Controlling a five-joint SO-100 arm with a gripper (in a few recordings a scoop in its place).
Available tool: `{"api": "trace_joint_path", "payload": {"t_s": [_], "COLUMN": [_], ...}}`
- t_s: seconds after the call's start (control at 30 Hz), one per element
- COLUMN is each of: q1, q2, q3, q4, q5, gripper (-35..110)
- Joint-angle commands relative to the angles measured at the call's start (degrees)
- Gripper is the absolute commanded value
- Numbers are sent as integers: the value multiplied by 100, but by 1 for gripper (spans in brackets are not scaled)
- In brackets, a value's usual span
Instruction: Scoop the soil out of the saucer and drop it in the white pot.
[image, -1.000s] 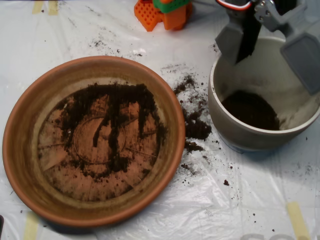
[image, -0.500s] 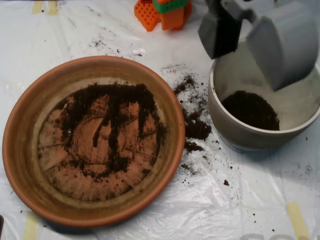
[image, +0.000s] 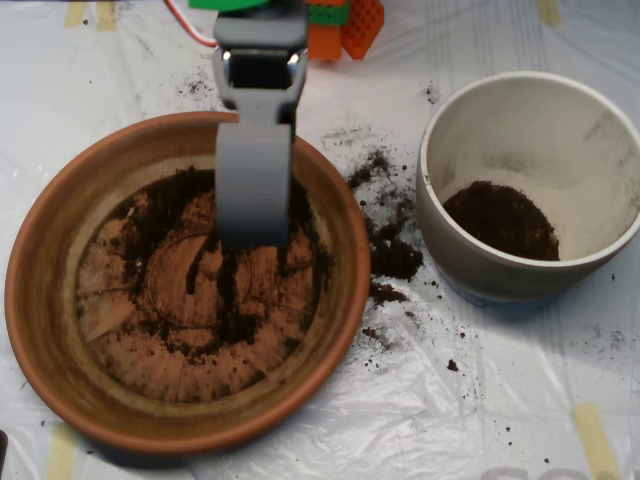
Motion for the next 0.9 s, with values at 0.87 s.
{"api": "trace_joint_path", "payload": {"t_s": [0.87], "q1": [1011], "q2": [-4377], "q3": [-2048], "q4": [158], "q5": [-967], "gripper": [65]}}
